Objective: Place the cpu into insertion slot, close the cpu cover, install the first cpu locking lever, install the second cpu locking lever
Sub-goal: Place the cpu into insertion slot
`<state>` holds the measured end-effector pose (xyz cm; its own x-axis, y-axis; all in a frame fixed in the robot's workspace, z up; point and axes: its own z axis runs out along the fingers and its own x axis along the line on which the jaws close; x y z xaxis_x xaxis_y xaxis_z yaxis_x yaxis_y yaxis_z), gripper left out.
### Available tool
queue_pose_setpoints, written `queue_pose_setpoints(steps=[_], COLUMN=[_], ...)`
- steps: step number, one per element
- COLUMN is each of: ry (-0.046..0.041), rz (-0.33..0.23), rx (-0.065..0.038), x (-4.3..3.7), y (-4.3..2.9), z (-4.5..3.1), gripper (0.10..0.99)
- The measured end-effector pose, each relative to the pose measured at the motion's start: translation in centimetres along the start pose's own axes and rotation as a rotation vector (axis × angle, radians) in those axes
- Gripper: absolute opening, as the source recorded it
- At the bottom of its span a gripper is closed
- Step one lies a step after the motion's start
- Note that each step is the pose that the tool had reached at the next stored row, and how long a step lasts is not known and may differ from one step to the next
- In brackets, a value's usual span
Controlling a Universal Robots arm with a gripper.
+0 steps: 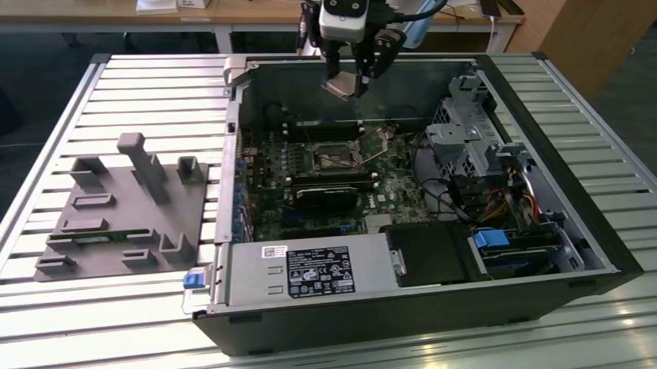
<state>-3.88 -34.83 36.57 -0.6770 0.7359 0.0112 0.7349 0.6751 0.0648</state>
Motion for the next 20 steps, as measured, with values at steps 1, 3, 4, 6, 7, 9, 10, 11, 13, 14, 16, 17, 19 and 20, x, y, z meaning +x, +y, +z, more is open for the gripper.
queue_pose_setpoints(steps=[1,3,4,6,7,9,10,11,13,14,16,17,19,20], ry=[-0.0012,-0.0031,-0.0042,-0.0048,-0.005,-0.0055,-0.006,-0.006,-0.0062,-0.0061,-0.0063,-0.0062,-0.0062,-0.0063], rz=[0.02,0.049,0.066,0.074,0.078,0.083,0.084,0.085,0.085,0.085,0.085,0.085,0.085,0.086], rx=[0.0,-0.001,-0.001,-0.001,-0.001,-0.001,0.0,0.0,0.0,0.0,0.0,0.0,0.0,0.0], x=[0.01,0.02,0.03,0.04,0.04,0.04,0.04,0.03,0.03,0.03,0.03,0.03,0.03,0.03], y=[0.0,0.01,0.02,0.02,0.02,0.02,0.02,0.02,0.02,0.02,0.01,0.01,0.0,0.0], z=[0.07,0.14,0.16,0.19,0.21,0.26,0.28,0.3,0.35,0.39,0.48,0.53,0.6,0.64], gripper=[0.537,0.537,0.537,0.537,0.537,0.537,0.537,0.537,0.537,0.537,0.537,0.537,0.537,0.537])
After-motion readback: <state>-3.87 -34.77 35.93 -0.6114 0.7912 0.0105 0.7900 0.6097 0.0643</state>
